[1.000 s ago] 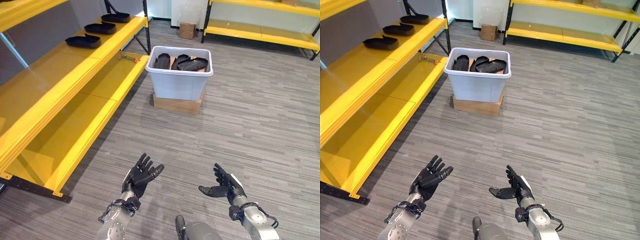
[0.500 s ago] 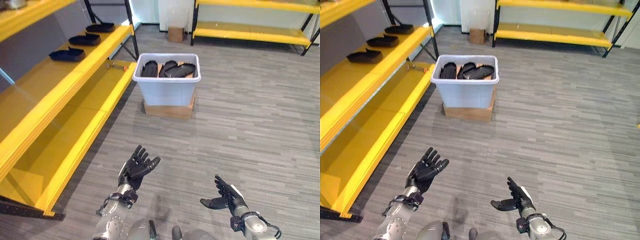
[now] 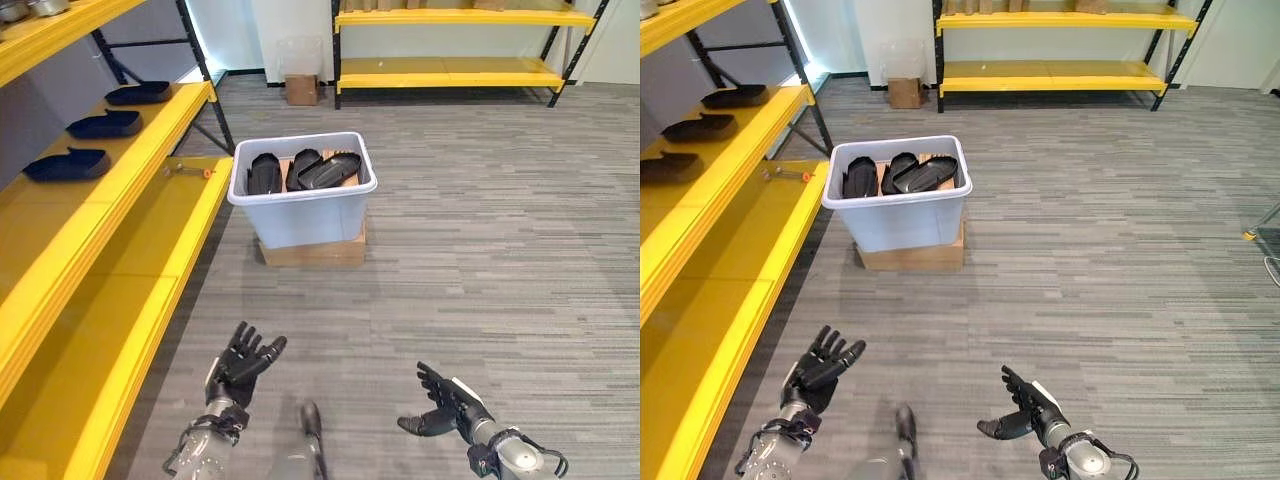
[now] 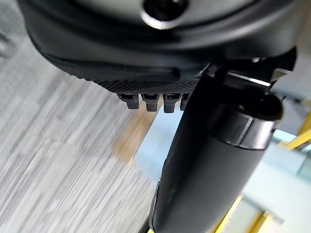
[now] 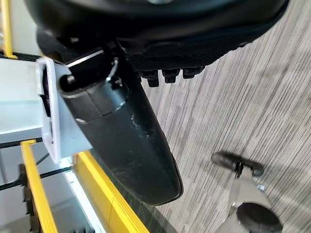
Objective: Move parts from the plastic box to the shelf.
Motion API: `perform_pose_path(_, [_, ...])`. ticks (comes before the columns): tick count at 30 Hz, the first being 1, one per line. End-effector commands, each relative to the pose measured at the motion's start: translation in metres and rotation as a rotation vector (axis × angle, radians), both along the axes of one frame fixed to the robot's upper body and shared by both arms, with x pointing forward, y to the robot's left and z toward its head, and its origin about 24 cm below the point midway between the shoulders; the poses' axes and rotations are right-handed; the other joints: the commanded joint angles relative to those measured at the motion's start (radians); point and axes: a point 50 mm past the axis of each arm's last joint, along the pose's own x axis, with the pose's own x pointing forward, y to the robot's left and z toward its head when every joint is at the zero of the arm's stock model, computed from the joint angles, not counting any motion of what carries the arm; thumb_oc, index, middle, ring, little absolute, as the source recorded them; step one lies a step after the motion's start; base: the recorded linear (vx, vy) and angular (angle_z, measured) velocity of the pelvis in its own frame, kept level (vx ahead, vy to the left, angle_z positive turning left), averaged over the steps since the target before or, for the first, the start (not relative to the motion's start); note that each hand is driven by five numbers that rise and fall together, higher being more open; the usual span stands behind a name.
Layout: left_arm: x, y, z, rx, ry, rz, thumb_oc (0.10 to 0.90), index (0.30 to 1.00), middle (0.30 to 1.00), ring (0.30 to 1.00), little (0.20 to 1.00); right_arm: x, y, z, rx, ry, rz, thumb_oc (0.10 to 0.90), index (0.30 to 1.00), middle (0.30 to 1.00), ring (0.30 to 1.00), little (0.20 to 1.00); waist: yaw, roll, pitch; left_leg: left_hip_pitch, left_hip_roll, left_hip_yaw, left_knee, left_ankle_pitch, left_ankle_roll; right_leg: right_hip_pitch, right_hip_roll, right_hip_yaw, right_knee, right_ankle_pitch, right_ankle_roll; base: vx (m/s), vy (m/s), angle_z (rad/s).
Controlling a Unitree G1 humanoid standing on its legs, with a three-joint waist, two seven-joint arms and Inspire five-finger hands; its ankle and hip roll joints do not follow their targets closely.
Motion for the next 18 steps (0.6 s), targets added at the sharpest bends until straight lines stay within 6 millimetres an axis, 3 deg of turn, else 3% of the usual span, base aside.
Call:
perform_pose_path(1, [0.039,-0.002,0.053,0.098,-0.306,-0.150,0.900,1.000,1.000,1.000,1.000,0.049,0.012,0.049,0.069,-0.317,-0.027,0.900,1.000,1.000,1.000,1.000,0.013,0.023,-0.042,-0.023,0.073,-0.008,0.051,-0.051,-0.207,-0.101,-0.020,-0.061,-0.077,0.151,-0.023,0.32,0.189,-0.28])
perform_pose_path(4, [0.043,-0.008,0.058,0.171,-0.331,-0.229,0.900,1.000,1.000,1.000,1.000,0.057,0.014,0.056,0.051,-0.380,-0.160,0.900,1.000,1.000,1.000,1.000,0.013,0.018,-0.059,0.007,0.050,-0.005,0.043,-0.072,-0.182,-0.128,-0.038,-0.075,-0.033,0.184,-0.004,0.21,0.126,0.13])
perform_pose_path(6, [0.048,-0.015,0.064,0.249,-0.353,-0.287,0.900,1.000,1.000,1.000,1.000,0.063,0.013,0.063,0.052,-0.428,-0.258,0.900,1.000,1.000,1.000,1.000,-0.003,0.018,-0.071,0.045,0.033,0.010,0.031,-0.094,-0.155,-0.181,-0.054,-0.080,0.047,0.257,0.021,0.16,0.117,0.14])
perform_pose_path(8, [0.049,-0.015,0.065,0.254,-0.357,-0.291,0.900,1.000,1.000,1.000,1.000,0.063,0.013,0.064,0.052,-0.437,-0.262,0.900,1.000,1.000,1.000,1.000,-0.005,0.018,-0.073,0.049,0.032,0.013,0.030,-0.097,-0.151,-0.187,-0.057,-0.080,0.058,0.263,0.024,0.11,0.088,0.01])
perform_pose_path(15, [0.059,-0.022,0.072,0.267,-0.364,-0.335,0.900,1.000,1.000,1.000,1.000,0.066,0.015,0.069,0.053,-0.468,-0.280,0.900,1.000,1.000,1.000,1.000,-0.038,0.025,-0.098,0.114,-0.004,0.049,0.023,-0.152,-0.097,-0.280,-0.075,-0.072,0.234,0.387,0.068,0.20,0.107,-0.16])
perform_pose_path(17, [0.060,-0.026,0.071,0.254,-0.347,-0.339,0.900,1.000,1.000,1.000,1.000,0.065,0.012,0.068,0.054,-0.462,-0.305,0.900,1.000,1.000,1.000,1.000,-0.039,0.029,-0.104,0.125,-0.018,0.057,0.028,-0.175,-0.073,-0.314,-0.084,-0.079,0.355,0.435,0.073,0.22,0.132,-0.07])
perform_pose_path(18, [0.059,-0.027,0.069,0.252,-0.336,-0.336,0.900,1.000,1.000,1.000,1.000,0.066,0.013,0.068,0.060,-0.466,-0.312,0.900,1.000,1.000,1.000,1.000,-0.032,0.043,-0.103,0.122,-0.016,0.063,0.041,-0.187,-0.061,-0.338,-0.108,-0.116,0.477,0.451,0.063,0.15,0.142,-0.14])
